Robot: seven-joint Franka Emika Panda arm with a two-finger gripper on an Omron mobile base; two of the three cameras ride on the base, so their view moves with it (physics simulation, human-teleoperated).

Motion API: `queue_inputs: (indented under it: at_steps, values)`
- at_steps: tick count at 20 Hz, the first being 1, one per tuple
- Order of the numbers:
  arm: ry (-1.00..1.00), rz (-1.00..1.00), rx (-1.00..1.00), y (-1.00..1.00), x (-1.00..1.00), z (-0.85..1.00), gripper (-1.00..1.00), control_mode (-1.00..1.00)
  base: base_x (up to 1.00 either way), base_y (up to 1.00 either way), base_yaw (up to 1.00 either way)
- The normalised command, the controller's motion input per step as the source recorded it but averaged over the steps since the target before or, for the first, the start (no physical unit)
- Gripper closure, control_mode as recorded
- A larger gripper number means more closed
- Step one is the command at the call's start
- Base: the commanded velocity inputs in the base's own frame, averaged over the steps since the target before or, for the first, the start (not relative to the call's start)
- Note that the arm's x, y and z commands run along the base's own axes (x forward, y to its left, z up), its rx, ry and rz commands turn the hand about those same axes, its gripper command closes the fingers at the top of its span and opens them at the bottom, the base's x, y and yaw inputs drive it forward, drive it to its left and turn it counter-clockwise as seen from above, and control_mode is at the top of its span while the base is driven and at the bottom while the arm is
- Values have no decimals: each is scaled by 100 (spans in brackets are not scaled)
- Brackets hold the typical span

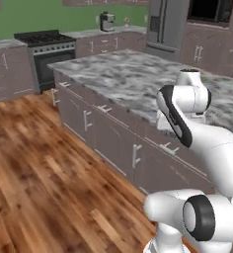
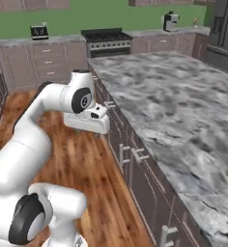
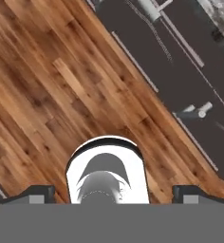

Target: Move the drinks to the dining counter.

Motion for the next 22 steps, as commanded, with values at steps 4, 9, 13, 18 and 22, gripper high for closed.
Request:
queue_inputs:
  at_steps: [4, 9, 13, 18, 22]
  values:
    - [0, 0, 0, 0, 0, 0, -100, 100, 88, -4, 80]
    - [0, 0, 0, 0, 0, 0, -100, 100, 100, -22, 54]
    - [0, 0, 0, 0, 0, 0, -100, 100, 100, -26, 30]
    - [0, 0, 0, 0, 0, 0, -100, 100, 100, -21, 29]
    - [0, 0, 0, 0, 0, 0, -100, 100, 100, -18, 24]
